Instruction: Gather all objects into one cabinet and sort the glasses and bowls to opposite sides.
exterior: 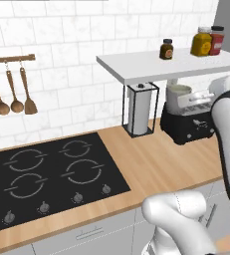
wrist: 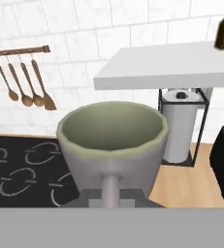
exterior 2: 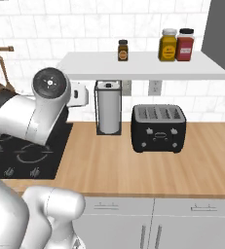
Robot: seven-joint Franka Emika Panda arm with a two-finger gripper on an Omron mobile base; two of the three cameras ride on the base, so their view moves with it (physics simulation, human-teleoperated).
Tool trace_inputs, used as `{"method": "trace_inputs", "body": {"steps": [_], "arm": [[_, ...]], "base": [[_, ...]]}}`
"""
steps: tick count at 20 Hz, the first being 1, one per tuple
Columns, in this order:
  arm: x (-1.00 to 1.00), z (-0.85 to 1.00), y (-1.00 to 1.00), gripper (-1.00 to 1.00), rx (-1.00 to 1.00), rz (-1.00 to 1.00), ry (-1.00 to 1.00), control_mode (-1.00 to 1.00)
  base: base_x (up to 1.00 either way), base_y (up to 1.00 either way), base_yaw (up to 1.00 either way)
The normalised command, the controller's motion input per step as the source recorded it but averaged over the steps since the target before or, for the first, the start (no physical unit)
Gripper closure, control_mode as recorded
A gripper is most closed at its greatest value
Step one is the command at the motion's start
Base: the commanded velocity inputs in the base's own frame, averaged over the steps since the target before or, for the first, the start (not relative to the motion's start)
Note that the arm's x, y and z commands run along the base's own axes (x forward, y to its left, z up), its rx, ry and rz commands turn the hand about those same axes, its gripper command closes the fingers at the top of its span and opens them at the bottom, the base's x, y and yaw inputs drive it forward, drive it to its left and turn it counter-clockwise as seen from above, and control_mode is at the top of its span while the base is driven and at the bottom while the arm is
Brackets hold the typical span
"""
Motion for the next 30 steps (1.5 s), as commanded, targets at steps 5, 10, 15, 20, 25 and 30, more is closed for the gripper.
{"method": "trace_inputs", "body": {"steps": [5,10,15,20,25,30], "arm": [[-0.24,-0.15,0.00,1.00,-0.01,0.00,0.00,-1.00],[0.00,0.00,0.00,1.00,0.00,0.00,0.00,1.00],[0.00,0.00,0.00,1.00,0.00,0.00,0.00,1.00],[0.00,0.00,0.00,1.00,0.00,0.00,0.00,1.00],[0.00,0.00,0.00,1.00,0.00,0.00,0.00,1.00],[0.00,0.00,0.00,1.00,0.00,0.00,0.00,1.00]], "base": [[0.00,0.00,0.00],[-0.29,0.00,0.00],[-1.00,-0.36,-0.01],[-0.55,-0.66,-0.13],[-0.05,-0.97,-0.20],[0.00,-1.00,-0.19]]}}
